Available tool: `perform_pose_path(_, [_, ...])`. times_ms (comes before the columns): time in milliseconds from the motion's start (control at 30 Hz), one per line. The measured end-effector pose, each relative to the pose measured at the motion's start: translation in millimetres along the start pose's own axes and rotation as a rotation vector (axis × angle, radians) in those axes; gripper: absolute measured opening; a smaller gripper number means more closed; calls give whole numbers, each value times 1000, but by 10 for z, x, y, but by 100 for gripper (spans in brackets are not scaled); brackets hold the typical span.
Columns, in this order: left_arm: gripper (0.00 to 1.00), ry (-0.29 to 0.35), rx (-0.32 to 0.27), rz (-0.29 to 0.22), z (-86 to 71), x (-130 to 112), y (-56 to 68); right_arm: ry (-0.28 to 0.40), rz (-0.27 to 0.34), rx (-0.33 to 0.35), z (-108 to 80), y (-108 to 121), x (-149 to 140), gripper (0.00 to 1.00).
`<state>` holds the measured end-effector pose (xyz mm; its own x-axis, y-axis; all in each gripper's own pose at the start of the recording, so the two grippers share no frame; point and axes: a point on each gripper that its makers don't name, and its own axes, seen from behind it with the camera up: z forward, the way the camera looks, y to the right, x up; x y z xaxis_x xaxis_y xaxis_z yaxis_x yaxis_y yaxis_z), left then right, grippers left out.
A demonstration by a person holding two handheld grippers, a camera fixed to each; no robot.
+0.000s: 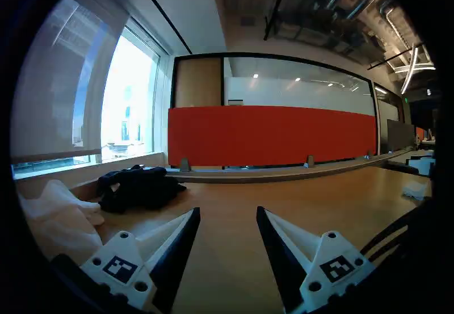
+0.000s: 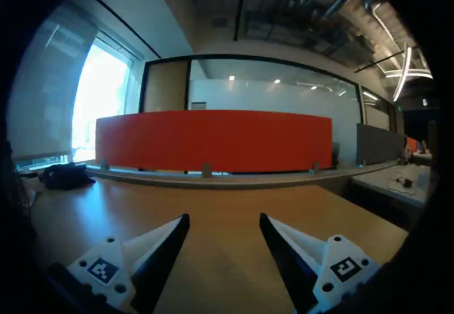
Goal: Fold towel
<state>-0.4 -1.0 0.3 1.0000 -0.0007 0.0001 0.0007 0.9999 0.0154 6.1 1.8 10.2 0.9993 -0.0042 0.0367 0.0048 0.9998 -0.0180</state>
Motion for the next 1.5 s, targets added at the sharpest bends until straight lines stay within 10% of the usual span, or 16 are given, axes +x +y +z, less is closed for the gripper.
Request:
perform_pose_path(1033, [73, 0, 0, 0, 5, -2, 5, 34, 0, -13, -50, 49, -87, 96])
perform_pose_path(1167, [100, 0, 0, 0, 4, -3, 5, 36, 1, -11, -58, 45, -80, 96])
perform_pose_path(1500, [100, 0, 0, 0, 2, 4, -1, 36, 4, -10, -55, 41, -85, 96])
